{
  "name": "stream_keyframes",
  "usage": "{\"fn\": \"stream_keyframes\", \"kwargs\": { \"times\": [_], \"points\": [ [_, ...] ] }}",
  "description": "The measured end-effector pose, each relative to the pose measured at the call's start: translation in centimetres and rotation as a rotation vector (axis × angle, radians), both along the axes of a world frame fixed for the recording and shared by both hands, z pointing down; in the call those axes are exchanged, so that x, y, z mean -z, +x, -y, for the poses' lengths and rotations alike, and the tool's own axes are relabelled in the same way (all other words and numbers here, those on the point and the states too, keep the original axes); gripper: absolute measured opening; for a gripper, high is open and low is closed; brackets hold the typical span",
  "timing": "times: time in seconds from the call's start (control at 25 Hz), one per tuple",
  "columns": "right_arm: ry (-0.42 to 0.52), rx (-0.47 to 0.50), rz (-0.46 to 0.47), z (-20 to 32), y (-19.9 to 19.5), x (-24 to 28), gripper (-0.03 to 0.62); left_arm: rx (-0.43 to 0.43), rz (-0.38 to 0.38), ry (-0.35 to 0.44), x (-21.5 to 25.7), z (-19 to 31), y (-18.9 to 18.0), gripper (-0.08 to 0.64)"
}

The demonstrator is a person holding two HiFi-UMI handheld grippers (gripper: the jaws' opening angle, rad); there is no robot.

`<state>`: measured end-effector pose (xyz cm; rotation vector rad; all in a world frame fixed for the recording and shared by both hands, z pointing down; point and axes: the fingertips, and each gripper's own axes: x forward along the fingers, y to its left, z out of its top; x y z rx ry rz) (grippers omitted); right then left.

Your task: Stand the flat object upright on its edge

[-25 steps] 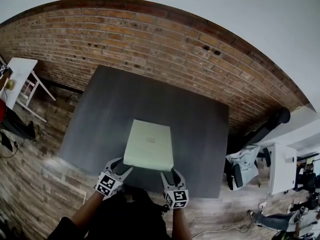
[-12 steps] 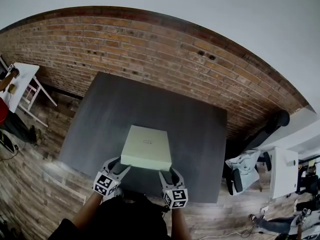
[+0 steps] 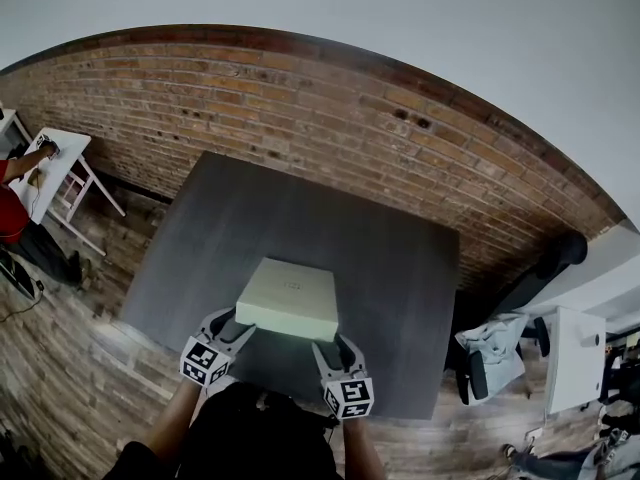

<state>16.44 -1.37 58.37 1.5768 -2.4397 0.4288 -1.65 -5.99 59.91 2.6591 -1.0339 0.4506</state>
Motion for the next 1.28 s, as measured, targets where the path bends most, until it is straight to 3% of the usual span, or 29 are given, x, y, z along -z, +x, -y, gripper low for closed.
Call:
{"fn": "stream_keyframes", "kwargs": {
  "times": [0.32, 1.28],
  "points": [
    [0.016, 0.018, -0.012, 1.5, 0.5, 0.8, 0.229, -0.061, -0.026, -0.009, 0.8, 0.6, 0.7, 0.255],
    [0.105, -0.089, -0.115, 8.2, 0.0, 3.9, 0.227, -0.127, -0.023, 0.127, 3.7, 7.9, 0.0, 0.258]
  ]
}}
